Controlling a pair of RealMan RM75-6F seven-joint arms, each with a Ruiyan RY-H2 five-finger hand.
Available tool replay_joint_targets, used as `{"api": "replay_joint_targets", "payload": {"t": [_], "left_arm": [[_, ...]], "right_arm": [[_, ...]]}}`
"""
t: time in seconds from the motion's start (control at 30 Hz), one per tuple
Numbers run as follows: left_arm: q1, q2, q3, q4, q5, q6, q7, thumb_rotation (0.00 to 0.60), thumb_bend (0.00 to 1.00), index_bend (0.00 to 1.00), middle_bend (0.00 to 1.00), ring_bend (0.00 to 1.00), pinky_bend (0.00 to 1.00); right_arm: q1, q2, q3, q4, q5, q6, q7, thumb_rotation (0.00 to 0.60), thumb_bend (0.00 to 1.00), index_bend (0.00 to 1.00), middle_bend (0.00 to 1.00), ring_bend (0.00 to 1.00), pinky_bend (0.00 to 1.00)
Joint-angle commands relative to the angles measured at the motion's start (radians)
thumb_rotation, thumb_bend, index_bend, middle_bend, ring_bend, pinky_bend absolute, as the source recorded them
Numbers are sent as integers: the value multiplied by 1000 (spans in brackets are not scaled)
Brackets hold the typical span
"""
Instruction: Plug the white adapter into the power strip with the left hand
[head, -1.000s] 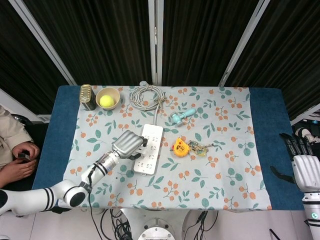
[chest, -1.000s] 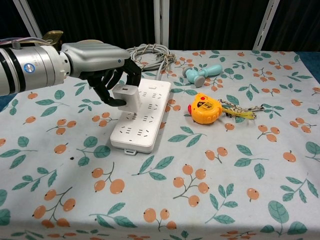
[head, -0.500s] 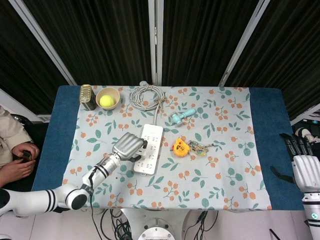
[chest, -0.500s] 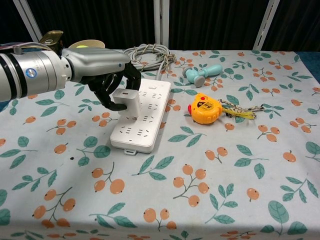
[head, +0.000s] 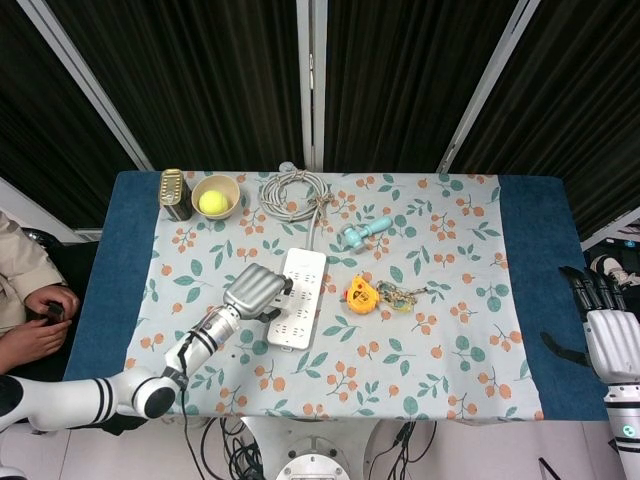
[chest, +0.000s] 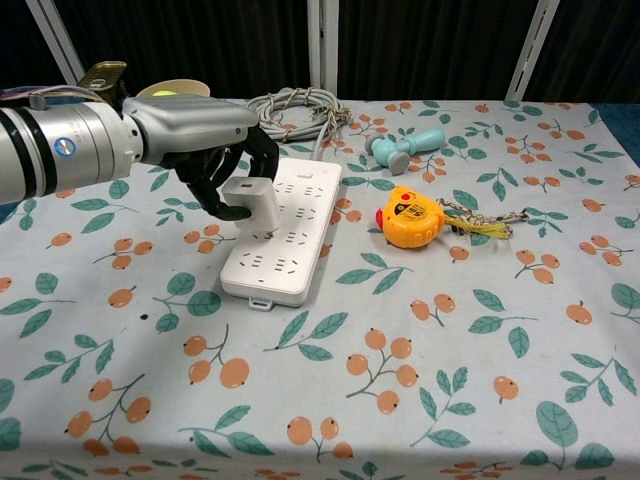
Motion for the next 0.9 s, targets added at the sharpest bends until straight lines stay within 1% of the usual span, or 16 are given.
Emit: {"api": "replay_joint_targets", "payload": {"t": [0.03, 0.9], "left_arm": [[-2, 2, 2, -3, -2, 0, 2, 600, 465, 665, 781, 603, 562], [-32, 12, 32, -16, -51, 5, 68, 600, 465, 666, 784, 604, 555]], "right_arm": [[0, 0, 0, -1, 0, -1, 0, 600, 121, 74, 90, 0, 0], [-3, -5, -1, 4, 1, 1, 3, 600, 120, 74, 90, 0, 0]]}}
